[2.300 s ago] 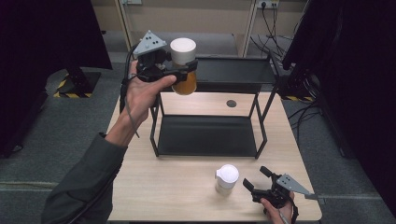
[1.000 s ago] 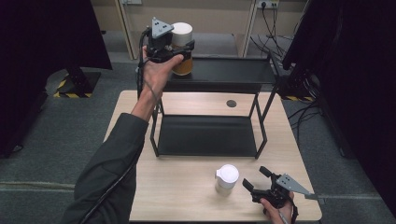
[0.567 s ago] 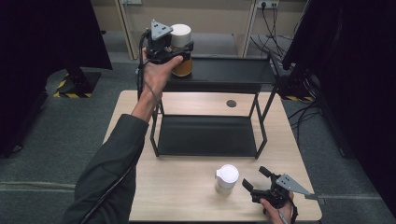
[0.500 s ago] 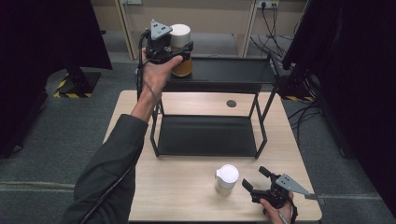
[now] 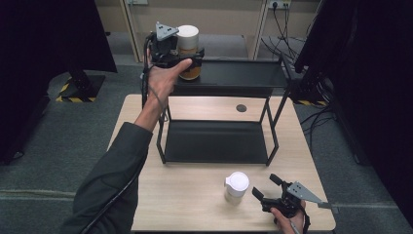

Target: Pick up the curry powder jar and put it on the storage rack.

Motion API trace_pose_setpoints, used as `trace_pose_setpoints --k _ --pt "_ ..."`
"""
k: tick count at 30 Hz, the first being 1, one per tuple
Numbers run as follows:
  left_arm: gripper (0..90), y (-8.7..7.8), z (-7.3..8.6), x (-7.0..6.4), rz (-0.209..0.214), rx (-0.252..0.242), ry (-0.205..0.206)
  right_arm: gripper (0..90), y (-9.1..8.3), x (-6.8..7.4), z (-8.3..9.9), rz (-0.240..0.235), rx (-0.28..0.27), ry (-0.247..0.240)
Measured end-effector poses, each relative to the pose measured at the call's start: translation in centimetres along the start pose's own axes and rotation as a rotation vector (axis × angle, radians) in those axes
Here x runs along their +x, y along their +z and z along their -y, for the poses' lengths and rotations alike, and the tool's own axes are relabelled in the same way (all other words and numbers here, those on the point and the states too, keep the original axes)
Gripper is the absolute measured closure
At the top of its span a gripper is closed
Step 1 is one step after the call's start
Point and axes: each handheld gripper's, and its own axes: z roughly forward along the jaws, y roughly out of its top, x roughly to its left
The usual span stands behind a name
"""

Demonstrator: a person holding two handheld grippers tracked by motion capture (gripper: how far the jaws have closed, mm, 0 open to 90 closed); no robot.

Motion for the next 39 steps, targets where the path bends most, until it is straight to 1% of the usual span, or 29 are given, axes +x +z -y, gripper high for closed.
trace_pose_setpoints --k 2,4,7,9,13,14,20,26,30,35,39 --pt "2.4 -0.3 0.1 -0.1 0.009 -0.005 0.002 1.1 0.0 0.0 0.0 0.0 0.0 0.0" --pt "2.1 -0.6 0.3 -0.2 0.012 -0.008 0.001 1.1 0.0 0.0 0.0 0.001 -0.001 0.0" --pt "2.1 -1.2 0.7 -0.5 0.009 -0.011 0.008 1.1 0.0 0.0 0.0 0.0 -0.001 0.001" --pt "2.0 -1.6 1.0 -0.6 0.017 -0.016 0.011 1.1 -0.1 0.0 0.0 0.001 0.0 0.002" --pt "2.0 -2.6 2.0 -0.8 0.036 -0.026 0.017 1.1 -0.1 0.0 0.0 0.003 0.0 0.002" --pt "2.0 -2.9 2.3 -0.8 0.045 -0.031 0.012 1.1 -0.1 0.0 0.0 0.003 0.0 0.002" --pt "2.7 -4.2 3.6 -1.1 0.062 -0.034 0.012 1.1 -0.1 0.0 0.0 0.003 -0.001 0.003" --pt "2.7 -5.6 5.4 -1.1 0.093 -0.051 0.015 1.1 -0.1 0.0 0.0 0.004 0.0 0.003" --pt "2.7 -6.2 6.0 -1.1 0.106 -0.055 0.016 1.1 -0.1 0.1 0.0 0.004 0.0 0.004" --pt "2.6 -7.1 7.3 -1.0 0.148 -0.062 0.014 1.1 -0.1 0.0 0.0 0.004 0.0 0.002" --pt "2.5 -7.8 8.5 -0.9 0.188 -0.07 0.003 1.1 -0.1 0.1 0.0 0.004 0.0 0.003"
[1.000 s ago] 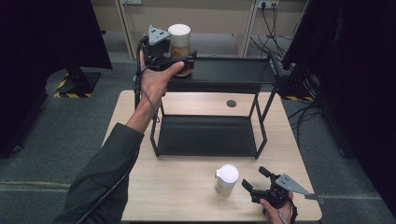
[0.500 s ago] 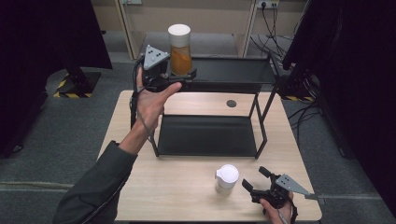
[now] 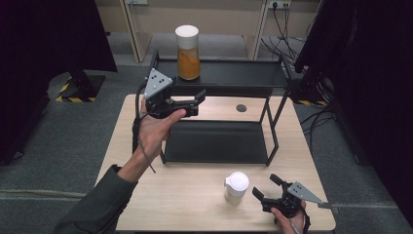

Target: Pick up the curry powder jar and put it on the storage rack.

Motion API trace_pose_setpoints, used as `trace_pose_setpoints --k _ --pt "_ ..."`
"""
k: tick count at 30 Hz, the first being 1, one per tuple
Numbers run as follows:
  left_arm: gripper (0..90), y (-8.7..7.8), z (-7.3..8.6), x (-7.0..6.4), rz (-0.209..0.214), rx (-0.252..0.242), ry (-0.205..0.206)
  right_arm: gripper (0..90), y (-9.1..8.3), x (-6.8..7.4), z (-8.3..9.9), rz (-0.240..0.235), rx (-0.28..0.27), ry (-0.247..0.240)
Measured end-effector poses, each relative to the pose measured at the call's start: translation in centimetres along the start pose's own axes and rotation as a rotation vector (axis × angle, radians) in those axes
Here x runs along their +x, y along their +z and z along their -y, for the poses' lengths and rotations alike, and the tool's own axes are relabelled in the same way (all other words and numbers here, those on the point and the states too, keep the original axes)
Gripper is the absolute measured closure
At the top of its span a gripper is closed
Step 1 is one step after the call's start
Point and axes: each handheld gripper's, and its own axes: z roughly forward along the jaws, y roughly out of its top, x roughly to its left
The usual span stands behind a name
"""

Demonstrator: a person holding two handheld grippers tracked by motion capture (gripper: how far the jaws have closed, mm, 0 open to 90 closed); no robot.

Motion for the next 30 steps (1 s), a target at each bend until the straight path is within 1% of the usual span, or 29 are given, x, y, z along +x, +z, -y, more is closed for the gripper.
trace_pose_setpoints --k 3,5,9,16,20,21,22,24,25,27,30 --pt "2.5 -0.3 0.6 -0.1 0.016 -0.004 -0.004 1.1 0.0 0.0 0.0 0.0 -0.001 0.001" --pt "2.4 -0.6 1.2 -0.1 0.033 -0.007 -0.007 1.1 0.0 0.0 0.0 -0.001 -0.001 0.001" --pt "2.3 -1.0 2.1 0.0 0.061 0.0 -0.01 1.1 -0.1 0.0 0.0 0.001 -0.003 0.003" --pt "2.2 -1.9 4.1 -0.1 0.093 -0.005 -0.033 1.1 -0.1 0.0 0.0 0.001 -0.003 0.003" --pt "2.2 -2.3 5.4 -0.3 0.108 -0.004 -0.036 1.1 -0.1 0.0 0.0 0.002 -0.004 0.004" --pt "2.2 -2.4 5.7 -0.3 0.114 -0.011 -0.029 1.1 -0.1 0.0 0.0 0.001 -0.003 0.003" --pt "2.2 -2.5 6.0 -0.4 0.113 -0.014 -0.029 1.1 0.0 0.0 0.0 0.001 -0.003 0.003" --pt "2.1 -2.8 6.8 -0.9 0.1 -0.02 -0.009 1.1 0.0 0.0 0.0 0.0 -0.002 0.003" --pt "2.1 -2.9 7.1 -0.9 0.104 -0.018 -0.007 1.1 0.0 0.0 0.0 0.0 -0.003 0.004" --pt "2.1 -3.1 7.7 -1.0 0.109 -0.018 -0.017 1.1 0.0 0.0 0.0 0.0 -0.003 0.005" --pt "2.1 -3.5 8.4 -1.3 0.104 -0.021 0.0 1.1 0.0 0.0 0.1 -0.002 -0.003 0.004"
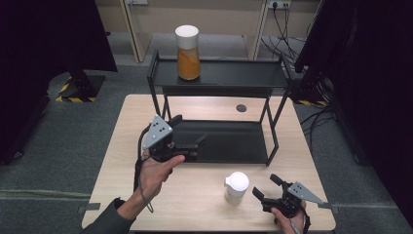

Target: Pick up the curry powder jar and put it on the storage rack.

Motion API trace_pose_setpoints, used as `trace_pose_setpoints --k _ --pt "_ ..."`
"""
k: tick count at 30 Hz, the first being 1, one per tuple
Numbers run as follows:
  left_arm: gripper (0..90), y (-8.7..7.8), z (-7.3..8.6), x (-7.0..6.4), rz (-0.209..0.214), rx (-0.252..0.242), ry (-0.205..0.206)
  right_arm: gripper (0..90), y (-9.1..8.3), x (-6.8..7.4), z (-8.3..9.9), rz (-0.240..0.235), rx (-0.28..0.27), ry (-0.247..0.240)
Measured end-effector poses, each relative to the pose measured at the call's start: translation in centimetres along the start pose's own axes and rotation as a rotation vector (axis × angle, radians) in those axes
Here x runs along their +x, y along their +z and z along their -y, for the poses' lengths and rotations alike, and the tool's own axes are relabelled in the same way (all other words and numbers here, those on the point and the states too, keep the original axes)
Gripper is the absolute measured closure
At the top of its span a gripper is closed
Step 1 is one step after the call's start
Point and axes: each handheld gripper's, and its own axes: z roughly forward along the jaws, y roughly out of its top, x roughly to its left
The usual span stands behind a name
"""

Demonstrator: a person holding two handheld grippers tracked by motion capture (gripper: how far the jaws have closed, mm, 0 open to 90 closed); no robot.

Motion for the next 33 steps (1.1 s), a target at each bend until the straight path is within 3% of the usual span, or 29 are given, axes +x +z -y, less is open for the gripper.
trace_pose_setpoints --k 9,19,33 --pt "2.2 -0.8 2.8 -0.2 0.022 0.011 -0.002 1.1 0.0 0.0 0.0 -0.001 0.0 0.0" --pt "2.1 -1.2 5.9 0.2 0.048 0.019 -0.05 1.1 0.0 0.0 0.0 -0.001 0.001 -0.001" --pt "1.8 -2.5 10.1 1.2 0.048 0.025 -0.119 1.1 0.1 0.0 0.0 -0.001 0.002 0.001"
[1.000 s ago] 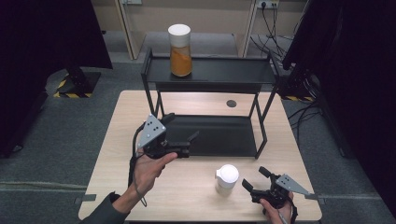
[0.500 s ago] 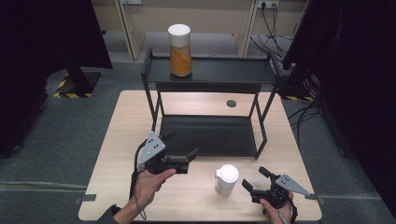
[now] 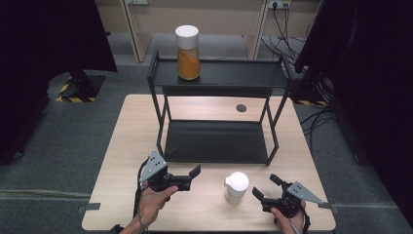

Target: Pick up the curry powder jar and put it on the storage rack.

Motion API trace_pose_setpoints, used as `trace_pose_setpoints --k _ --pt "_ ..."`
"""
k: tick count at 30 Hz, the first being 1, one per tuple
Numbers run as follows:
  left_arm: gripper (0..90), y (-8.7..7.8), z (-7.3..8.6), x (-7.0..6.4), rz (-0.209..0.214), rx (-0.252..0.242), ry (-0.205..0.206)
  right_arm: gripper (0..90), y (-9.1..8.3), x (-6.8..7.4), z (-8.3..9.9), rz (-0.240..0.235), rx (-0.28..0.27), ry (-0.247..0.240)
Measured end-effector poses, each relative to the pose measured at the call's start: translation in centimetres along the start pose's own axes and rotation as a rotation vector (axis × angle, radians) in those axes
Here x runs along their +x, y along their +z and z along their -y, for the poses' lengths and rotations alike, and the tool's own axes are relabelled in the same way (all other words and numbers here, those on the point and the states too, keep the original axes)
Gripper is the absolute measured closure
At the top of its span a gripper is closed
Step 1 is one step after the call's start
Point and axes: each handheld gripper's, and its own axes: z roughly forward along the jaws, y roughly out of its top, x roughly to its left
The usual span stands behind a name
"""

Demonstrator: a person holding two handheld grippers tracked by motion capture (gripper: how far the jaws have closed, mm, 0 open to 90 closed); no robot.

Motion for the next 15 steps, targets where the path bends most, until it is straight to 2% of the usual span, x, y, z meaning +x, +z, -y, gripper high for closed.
trace_pose_setpoints --k 6,15 --pt "1.7 -0.5 2.1 0.7 0.002 0.0 -0.021 1.1 0.0 -0.1 0.0 -0.001 0.0 0.003" --pt "1.7 -1.0 5.0 0.8 0.001 -0.016 -0.016 1.1 0.0 -0.2 0.1 -0.001 -0.003 0.006"
